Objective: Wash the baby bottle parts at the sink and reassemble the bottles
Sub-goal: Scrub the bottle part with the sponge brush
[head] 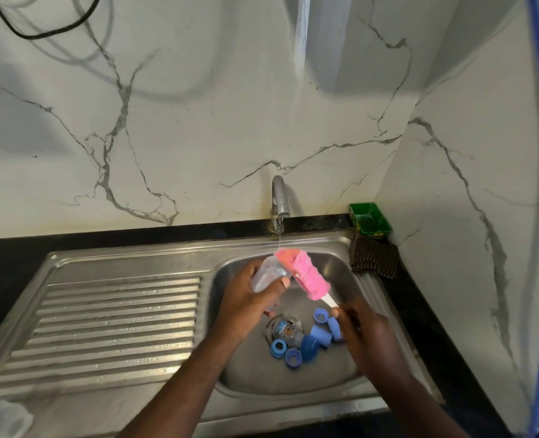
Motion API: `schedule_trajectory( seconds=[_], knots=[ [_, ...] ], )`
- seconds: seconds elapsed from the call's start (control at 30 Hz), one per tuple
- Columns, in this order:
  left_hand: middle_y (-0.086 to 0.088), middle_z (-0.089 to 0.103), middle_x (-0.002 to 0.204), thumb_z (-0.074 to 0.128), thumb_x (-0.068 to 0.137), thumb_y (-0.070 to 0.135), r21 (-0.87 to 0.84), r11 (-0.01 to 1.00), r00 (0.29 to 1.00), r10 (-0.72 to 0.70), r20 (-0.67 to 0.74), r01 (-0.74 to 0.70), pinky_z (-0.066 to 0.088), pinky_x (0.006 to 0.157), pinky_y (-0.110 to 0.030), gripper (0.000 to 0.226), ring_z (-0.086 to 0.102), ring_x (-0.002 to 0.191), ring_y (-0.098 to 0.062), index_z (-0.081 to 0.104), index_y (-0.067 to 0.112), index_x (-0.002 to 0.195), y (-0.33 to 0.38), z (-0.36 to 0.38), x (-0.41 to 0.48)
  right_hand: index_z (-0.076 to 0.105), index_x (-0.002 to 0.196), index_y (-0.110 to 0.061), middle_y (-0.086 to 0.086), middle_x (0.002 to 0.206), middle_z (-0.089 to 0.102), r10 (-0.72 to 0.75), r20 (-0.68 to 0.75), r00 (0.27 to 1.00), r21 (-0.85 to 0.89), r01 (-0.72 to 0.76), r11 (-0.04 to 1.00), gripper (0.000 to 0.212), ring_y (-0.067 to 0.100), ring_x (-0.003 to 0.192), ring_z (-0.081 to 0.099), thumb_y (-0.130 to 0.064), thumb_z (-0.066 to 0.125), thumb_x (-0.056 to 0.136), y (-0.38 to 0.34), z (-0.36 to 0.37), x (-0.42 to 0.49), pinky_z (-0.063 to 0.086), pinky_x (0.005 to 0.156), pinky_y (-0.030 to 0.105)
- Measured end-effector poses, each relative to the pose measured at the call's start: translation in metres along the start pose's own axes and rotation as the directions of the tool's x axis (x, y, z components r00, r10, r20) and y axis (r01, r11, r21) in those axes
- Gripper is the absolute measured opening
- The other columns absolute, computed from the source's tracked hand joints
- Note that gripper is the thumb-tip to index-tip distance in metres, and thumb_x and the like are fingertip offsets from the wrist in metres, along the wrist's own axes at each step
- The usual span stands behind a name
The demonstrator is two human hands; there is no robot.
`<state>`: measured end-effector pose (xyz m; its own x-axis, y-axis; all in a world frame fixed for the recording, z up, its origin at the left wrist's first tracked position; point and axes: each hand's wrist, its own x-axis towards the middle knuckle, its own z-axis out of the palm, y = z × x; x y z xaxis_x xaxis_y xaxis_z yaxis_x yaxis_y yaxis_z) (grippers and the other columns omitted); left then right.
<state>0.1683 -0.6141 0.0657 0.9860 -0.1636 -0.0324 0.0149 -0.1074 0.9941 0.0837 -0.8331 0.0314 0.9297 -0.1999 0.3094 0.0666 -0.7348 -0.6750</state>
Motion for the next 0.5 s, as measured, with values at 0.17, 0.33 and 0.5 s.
schedule_trajectory(
  seconds=[0.17,0.33,0.5],
  knots=[
    [-0.015,0.072,0.095,0.072,0.090,0.027,-0.118,0.993,1.000,-0.029,0.009,0.030,0.058,0.060,-0.036,0.029,0.070,0.074,-0.025,0.063,0.014,0.114,0.005,0.003,-0.005,0.053,0.084,-0.029,-0.032,0.071,0.060,-0.010,-0.021,1.000,0.010,0.010,1.000,0.015,-0.004,0.057,0.056,-0.025,0.066,0.091,0.002,-0.005,-0.002,0.035,0.051,0.012],
    [-0.008,0.071,0.093,0.074,0.075,0.037,-0.145,0.989,1.000,-0.016,-0.025,0.012,0.059,0.058,-0.034,0.048,0.069,0.071,-0.022,0.055,0.017,0.114,0.008,0.002,-0.008,0.044,0.080,-0.044,-0.032,0.070,0.060,-0.013,-0.011,1.000,0.016,0.013,1.000,0.035,-0.007,0.056,0.055,-0.022,0.069,0.090,0.009,-0.008,-0.006,0.037,0.051,0.020],
    [-0.003,0.068,0.098,0.074,0.079,0.029,-0.139,0.990,1.000,0.015,0.001,-0.015,0.059,0.060,-0.035,0.042,0.069,0.075,-0.022,0.053,0.019,0.114,0.006,0.003,-0.011,0.053,0.079,-0.029,-0.036,0.066,0.057,0.006,-0.023,1.000,-0.067,-0.007,0.998,0.022,0.014,0.066,0.061,-0.024,0.071,0.090,0.005,-0.008,-0.001,0.038,0.049,0.027]
  ],
)
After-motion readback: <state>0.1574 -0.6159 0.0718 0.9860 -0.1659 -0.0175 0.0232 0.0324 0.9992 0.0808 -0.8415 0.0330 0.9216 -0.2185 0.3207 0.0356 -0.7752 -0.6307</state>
